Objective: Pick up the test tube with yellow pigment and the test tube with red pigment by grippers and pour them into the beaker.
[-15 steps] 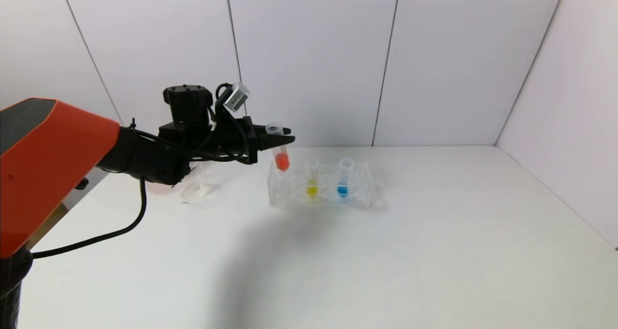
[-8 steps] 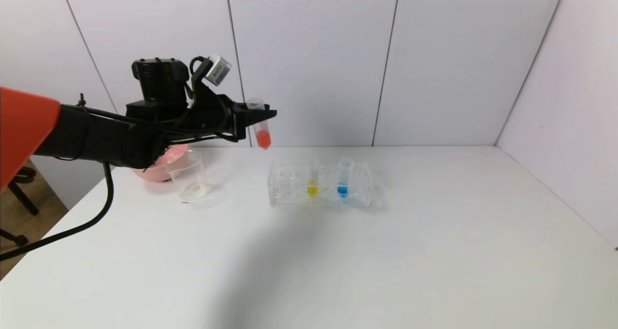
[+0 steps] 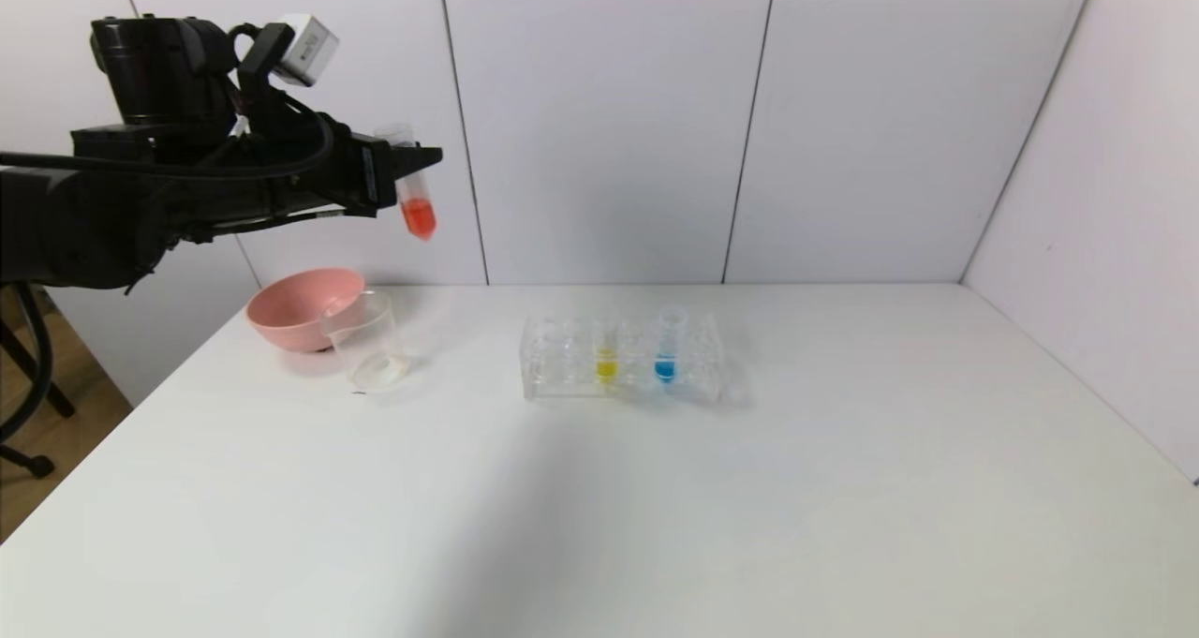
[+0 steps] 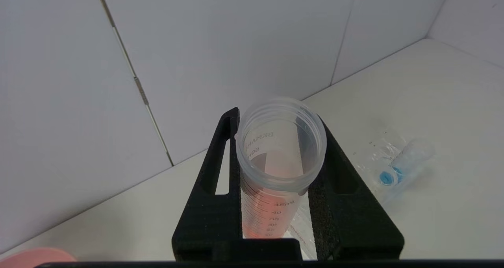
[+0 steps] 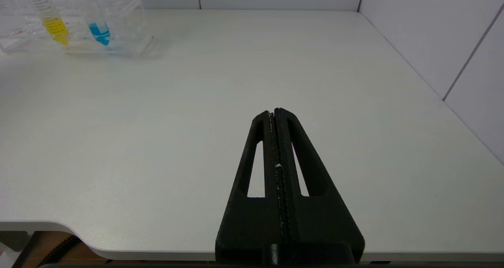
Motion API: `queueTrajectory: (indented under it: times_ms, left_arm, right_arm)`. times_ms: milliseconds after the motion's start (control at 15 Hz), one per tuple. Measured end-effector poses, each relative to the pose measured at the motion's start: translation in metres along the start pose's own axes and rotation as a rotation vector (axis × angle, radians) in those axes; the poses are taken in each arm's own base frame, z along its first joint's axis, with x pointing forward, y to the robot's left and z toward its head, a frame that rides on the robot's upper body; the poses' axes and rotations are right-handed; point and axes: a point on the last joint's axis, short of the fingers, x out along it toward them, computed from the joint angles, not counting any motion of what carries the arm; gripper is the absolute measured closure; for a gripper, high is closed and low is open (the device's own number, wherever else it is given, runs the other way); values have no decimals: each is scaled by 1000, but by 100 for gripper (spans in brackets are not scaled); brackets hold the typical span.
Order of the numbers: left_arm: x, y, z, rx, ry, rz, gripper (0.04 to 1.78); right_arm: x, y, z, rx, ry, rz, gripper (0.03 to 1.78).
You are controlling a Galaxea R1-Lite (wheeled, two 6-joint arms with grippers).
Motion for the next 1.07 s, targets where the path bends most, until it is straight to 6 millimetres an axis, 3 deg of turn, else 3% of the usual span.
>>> queueTrajectory:
  times_ms: [267,667,1067]
  left_arm:
    - [-30,19,10,-45,-21,88,133]
    - [-76,55,7,-63,1,214,133]
    - [-106,86,-3,-105,17,351,133]
  right_arm:
    - [0,0,0,0,0,0,170]
    - [0,0,0,0,0,0,170]
    - [0,0,0,0,0,0,170]
